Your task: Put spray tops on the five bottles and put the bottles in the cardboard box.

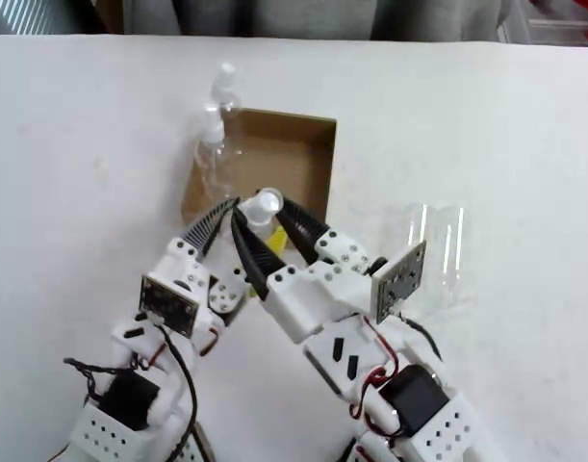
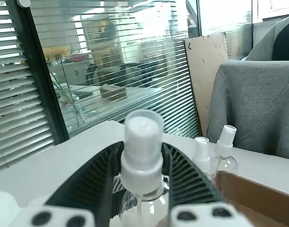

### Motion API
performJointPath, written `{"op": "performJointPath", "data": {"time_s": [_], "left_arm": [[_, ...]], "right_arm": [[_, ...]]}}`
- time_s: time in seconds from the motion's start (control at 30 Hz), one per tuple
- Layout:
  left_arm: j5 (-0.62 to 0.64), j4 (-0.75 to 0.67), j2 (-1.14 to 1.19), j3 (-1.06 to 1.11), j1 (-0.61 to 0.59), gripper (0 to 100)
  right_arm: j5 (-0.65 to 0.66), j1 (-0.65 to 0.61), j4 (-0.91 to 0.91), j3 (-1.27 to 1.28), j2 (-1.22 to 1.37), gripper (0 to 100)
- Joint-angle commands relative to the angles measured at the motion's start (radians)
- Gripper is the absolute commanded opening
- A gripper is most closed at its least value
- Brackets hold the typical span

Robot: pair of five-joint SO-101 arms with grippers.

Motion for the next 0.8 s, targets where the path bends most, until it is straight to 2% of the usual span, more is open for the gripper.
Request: {"op": "performJointPath", "data": {"time_s": [0.0,0.17,0.3,0.67,0.77], "left_arm": [[0.0,-0.032,-0.018,-0.011,0.002,3],[0.0,-0.032,-0.018,-0.009,0.002,3],[0.0,-0.032,-0.018,-0.009,0.002,3],[-0.002,-0.032,-0.018,-0.006,0.001,3],[-0.002,-0.031,-0.018,0.0,0.001,3]], "right_arm": [[0.002,-0.03,-0.01,-0.009,-0.008,1.5],[0.009,-0.03,-0.005,-0.025,-0.005,1.5],[0.071,-0.03,-0.005,-0.078,0.067,1.5],[0.089,-0.068,-0.004,-0.121,0.163,1.6],[0.123,-0.068,0.054,-0.14,0.166,6.2]]}}
